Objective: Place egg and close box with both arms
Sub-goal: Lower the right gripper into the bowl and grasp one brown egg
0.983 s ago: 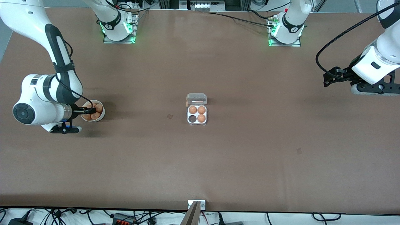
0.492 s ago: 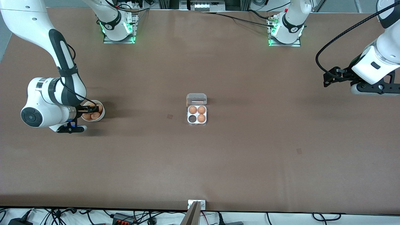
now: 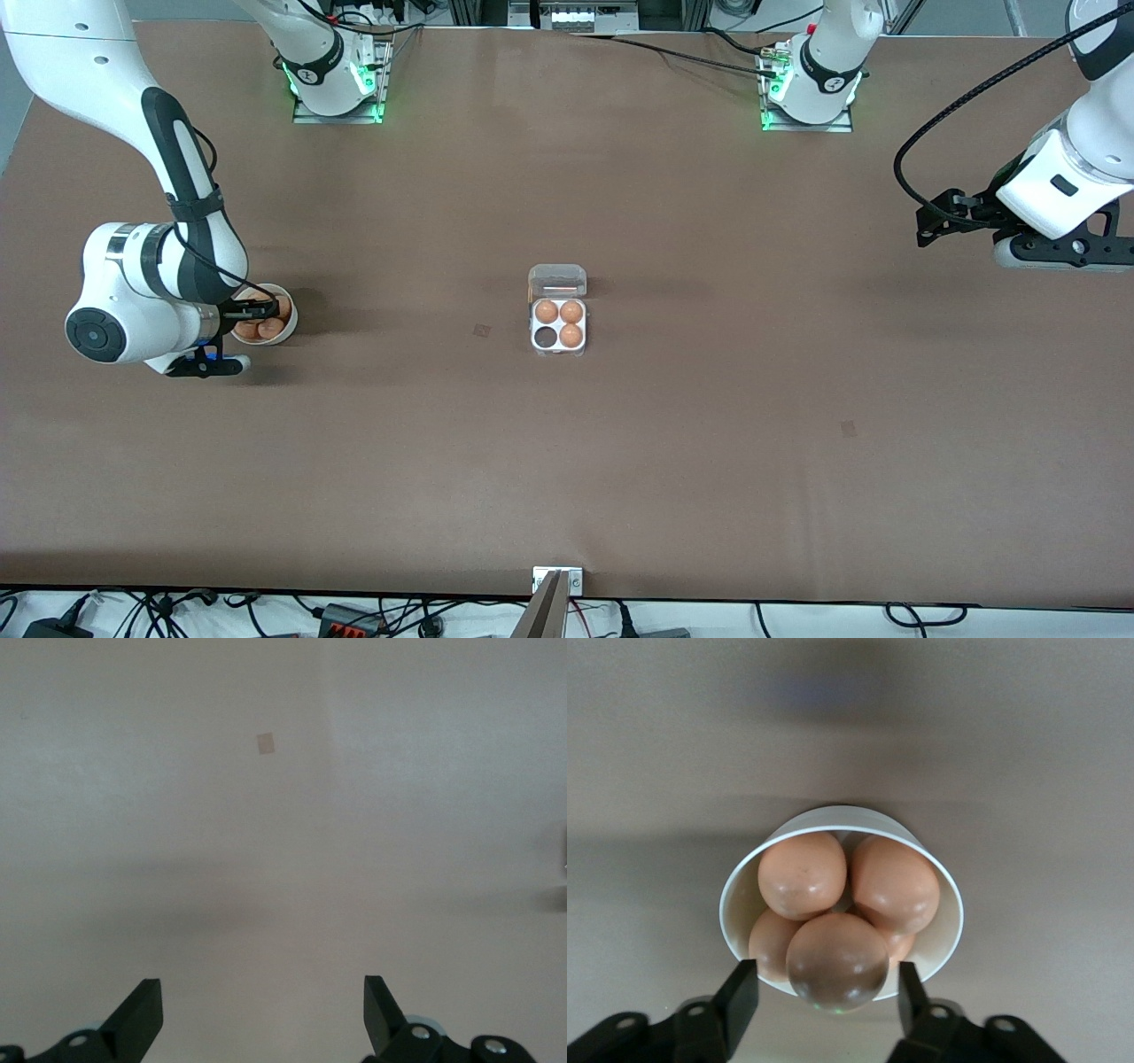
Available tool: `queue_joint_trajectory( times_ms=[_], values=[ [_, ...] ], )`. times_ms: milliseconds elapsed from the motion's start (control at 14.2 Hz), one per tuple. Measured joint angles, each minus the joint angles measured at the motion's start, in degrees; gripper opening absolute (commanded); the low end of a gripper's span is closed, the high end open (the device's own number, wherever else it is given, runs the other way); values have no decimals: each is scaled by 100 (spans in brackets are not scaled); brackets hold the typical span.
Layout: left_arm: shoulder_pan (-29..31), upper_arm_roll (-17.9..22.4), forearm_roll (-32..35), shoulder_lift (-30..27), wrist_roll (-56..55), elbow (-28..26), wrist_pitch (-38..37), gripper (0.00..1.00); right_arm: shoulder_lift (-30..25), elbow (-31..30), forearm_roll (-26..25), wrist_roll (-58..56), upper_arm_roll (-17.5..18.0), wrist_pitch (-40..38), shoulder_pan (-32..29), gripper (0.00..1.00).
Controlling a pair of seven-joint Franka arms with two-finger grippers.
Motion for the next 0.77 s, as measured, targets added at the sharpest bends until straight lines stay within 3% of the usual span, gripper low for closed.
queue_joint_trajectory(
  times_ms=[421, 773],
  values=[
    [0, 0, 0, 0, 0, 2, 0, 100, -1, 14, -17, -7, -4, -1, -3, 35],
    [0, 0, 0, 0, 0, 2, 0, 100, -19, 114, -17, -101, -2, -46, -2, 33]
  ],
)
